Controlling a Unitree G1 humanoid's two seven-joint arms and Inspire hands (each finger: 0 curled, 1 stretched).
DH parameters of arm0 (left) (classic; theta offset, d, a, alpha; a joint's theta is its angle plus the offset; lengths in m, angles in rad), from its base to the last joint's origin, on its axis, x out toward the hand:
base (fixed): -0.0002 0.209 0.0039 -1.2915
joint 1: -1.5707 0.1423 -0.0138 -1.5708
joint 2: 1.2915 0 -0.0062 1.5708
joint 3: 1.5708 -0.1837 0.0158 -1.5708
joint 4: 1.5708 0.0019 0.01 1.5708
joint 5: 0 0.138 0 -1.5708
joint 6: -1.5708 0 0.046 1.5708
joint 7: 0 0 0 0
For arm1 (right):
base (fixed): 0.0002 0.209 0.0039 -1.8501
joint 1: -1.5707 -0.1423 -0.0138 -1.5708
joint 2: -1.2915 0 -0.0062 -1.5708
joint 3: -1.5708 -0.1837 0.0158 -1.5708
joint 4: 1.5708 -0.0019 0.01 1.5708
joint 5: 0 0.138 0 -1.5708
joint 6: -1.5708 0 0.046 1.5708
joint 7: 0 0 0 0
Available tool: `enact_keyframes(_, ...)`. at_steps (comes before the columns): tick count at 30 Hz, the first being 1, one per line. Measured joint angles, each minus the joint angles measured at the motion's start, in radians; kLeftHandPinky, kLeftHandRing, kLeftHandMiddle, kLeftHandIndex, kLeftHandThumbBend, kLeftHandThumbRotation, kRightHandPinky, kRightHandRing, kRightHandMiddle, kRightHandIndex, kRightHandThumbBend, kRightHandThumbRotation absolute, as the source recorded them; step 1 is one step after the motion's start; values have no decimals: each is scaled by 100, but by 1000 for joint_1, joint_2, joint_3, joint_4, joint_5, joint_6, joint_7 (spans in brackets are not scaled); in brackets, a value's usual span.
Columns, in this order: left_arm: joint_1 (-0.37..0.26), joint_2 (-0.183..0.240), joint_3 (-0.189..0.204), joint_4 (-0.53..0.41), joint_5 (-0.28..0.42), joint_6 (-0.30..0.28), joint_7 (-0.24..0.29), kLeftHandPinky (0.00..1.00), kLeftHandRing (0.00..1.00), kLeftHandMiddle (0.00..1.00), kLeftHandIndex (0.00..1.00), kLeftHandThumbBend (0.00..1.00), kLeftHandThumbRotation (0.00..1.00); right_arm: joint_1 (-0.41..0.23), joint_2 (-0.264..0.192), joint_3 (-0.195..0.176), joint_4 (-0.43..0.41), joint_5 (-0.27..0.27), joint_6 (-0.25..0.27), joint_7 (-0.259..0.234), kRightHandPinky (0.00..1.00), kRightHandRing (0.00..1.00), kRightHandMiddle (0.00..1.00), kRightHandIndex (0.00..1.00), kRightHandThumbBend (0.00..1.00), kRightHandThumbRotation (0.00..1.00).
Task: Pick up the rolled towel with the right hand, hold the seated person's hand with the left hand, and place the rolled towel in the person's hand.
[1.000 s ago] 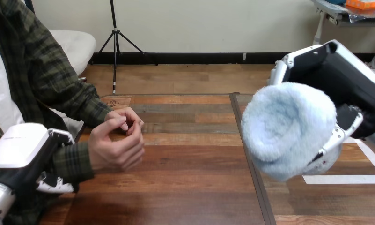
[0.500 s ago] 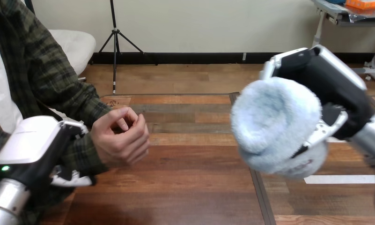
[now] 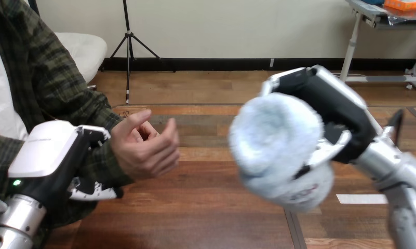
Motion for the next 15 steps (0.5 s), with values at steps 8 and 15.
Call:
enact_keyframes(8, 1, -27, 9, -39, -26, 9, -20, 34, 38, 43, 43, 92, 0, -29, 40, 25, 74, -45, -54, -3, 16, 22, 28, 34, 77, 0)
enact_keyframes(15, 2, -43, 11, -74, -32, 23, -39, 34, 38, 43, 43, 92, 0, -63, 69, 32, 137, -83, -86, -8, 15, 21, 27, 33, 77, 0)
